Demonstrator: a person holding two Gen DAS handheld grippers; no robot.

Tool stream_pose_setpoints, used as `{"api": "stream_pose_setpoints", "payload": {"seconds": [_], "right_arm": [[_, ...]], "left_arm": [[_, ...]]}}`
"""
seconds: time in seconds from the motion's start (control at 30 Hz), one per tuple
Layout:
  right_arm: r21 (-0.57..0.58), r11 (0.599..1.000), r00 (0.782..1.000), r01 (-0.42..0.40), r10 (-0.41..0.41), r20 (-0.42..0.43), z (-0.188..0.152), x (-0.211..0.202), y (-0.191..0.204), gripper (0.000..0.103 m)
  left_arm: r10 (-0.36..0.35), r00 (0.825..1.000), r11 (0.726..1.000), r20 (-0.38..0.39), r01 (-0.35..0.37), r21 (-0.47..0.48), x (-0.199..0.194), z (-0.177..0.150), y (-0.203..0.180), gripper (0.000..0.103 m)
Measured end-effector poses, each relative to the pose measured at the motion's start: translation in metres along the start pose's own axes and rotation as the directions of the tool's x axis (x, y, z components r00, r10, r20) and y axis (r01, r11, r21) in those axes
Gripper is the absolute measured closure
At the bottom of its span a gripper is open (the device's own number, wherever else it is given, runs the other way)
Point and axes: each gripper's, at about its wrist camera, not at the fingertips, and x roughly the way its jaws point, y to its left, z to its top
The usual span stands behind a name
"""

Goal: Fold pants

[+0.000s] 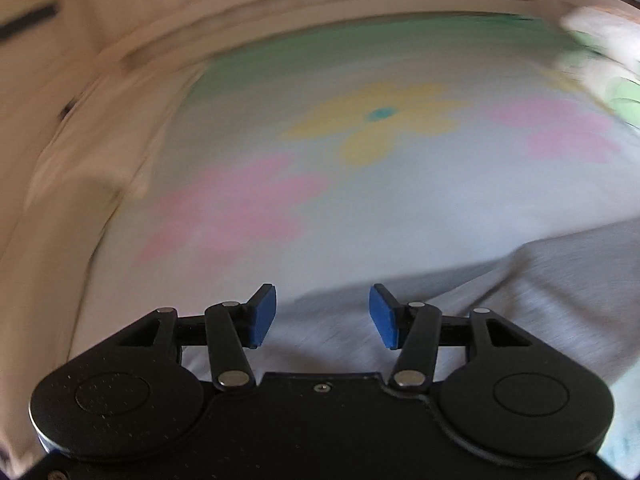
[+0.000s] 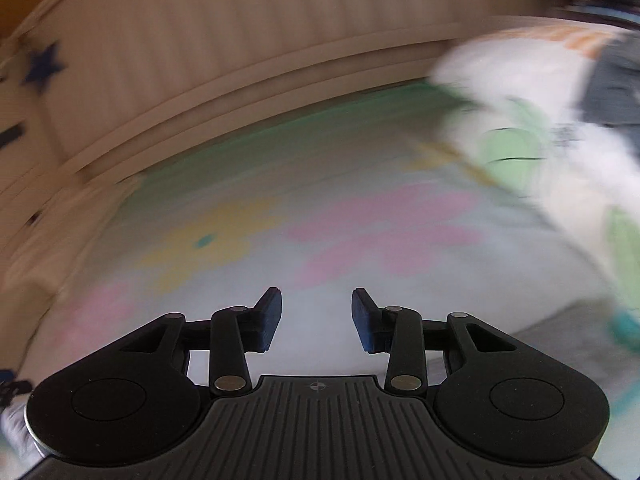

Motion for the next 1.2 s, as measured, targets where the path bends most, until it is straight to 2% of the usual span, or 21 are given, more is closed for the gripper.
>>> {"api": "stream_pose_setpoints", "payload": {"seconds": [0.13, 0.27, 0.37, 0.4, 0.5, 0.6, 0.67, 0.8, 0.9, 0.93, 1.0, 1.03, 1.07, 1.1, 1.13, 1.17, 1.2], "right_arm": [[-0.065, 0.992, 0.993, -0.104, 0.1, -0.069, -0.018, 0.015, 0.056, 0.065], [-0.107, 0.969, 0.966, -0.225, 0.207, -0.154, -0.041, 0.026, 0.103, 0.065], [-0.176, 0.921, 0.921, -0.348, 0.301, -0.246, -0.066, 0.028, 0.139, 0.065], [-0.212, 0.895, 0.901, -0.392, 0.328, -0.283, -0.077, 0.028, 0.152, 0.065], [-0.303, 0.824, 0.859, -0.479, 0.369, -0.355, -0.106, 0.026, 0.181, 0.065], [-0.362, 0.76, 0.825, -0.54, 0.392, -0.407, -0.128, 0.023, 0.204, 0.065], [-0.38, 0.737, 0.812, -0.559, 0.391, -0.434, -0.144, 0.014, 0.221, 0.065], [-0.383, 0.736, 0.803, -0.558, 0.364, -0.472, -0.161, 0.012, 0.238, 0.065], [-0.399, 0.733, 0.807, -0.551, 0.345, -0.48, -0.169, 0.018, 0.243, 0.065], [-0.402, 0.731, 0.807, -0.551, 0.343, -0.481, -0.171, 0.019, 0.244, 0.065], [-0.42, 0.725, 0.812, -0.545, 0.333, -0.48, -0.175, 0.02, 0.245, 0.065], [-0.437, 0.721, 0.818, -0.538, 0.322, -0.477, -0.178, 0.022, 0.247, 0.065], [-0.449, 0.712, 0.817, -0.54, 0.314, -0.484, -0.18, 0.022, 0.248, 0.065], [-0.456, 0.701, 0.811, -0.548, 0.312, -0.495, -0.182, 0.022, 0.249, 0.07], [-0.466, 0.693, 0.81, -0.55, 0.309, -0.498, -0.185, 0.022, 0.252, 0.079], [-0.485, 0.683, 0.815, -0.546, 0.299, -0.497, -0.188, 0.019, 0.254, 0.096], [-0.514, 0.665, 0.821, -0.542, 0.287, -0.493, -0.192, 0.015, 0.257, 0.095]], "left_arm": [[0.044, 0.997, 0.995, -0.056, -0.049, -0.089, 0.007, -0.022, 0.054, 0.044], [0.114, 0.99, 0.983, -0.086, -0.125, -0.133, 0.016, -0.04, 0.095, 0.037], [0.093, 0.987, 0.981, -0.133, -0.113, -0.155, 0.027, -0.053, 0.118, 0.037], [0.089, 0.986, 0.982, -0.142, -0.11, -0.152, 0.031, -0.056, 0.123, 0.037], [0.091, 0.984, 0.985, -0.156, -0.112, -0.128, 0.041, -0.069, 0.133, 0.032], [0.057, 0.986, 0.986, -0.157, -0.08, -0.145, 0.039, -0.08, 0.139, 0.031], [0.043, 0.987, 0.986, -0.158, -0.068, -0.153, 0.044, -0.082, 0.141, 0.026], [0.02, 0.984, 0.987, -0.176, -0.047, -0.152, 0.061, -0.083, 0.139, 0.024], [0.0, 0.98, 0.985, -0.2, -0.034, -0.166, 0.073, -0.079, 0.135, 0.025], [-0.004, 0.979, 0.985, -0.204, -0.032, -0.17, 0.076, -0.077, 0.133, 0.027], [-0.018, 0.975, 0.983, -0.222, -0.023, -0.184, 0.083, -0.074, 0.129, 0.046], [-0.021, 0.971, 0.979, -0.238, -0.028, -0.202, 0.086, -0.072, 0.129, 0.051], [-0.017, 0.97, 0.975, -0.242, -0.038, -0.219, 0.088, -0.071, 0.129, 0.064], [-0.017, 0.973, 0.971, -0.232, -0.039, -0.237, 0.087, -0.069, 0.13, 0.072], [-0.019, 0.974, 0.97, -0.227, -0.037, -0.241, 0.087, -0.068, 0.131, 0.074], [-0.014, 0.975, 0.971, -0.223, -0.04, -0.234, 0.085, -0.066, 0.131, 0.077], [-0.006, 0.977, 0.974, -0.214, -0.043, -0.224, 0.083, -0.064, 0.131, 0.081]]}}
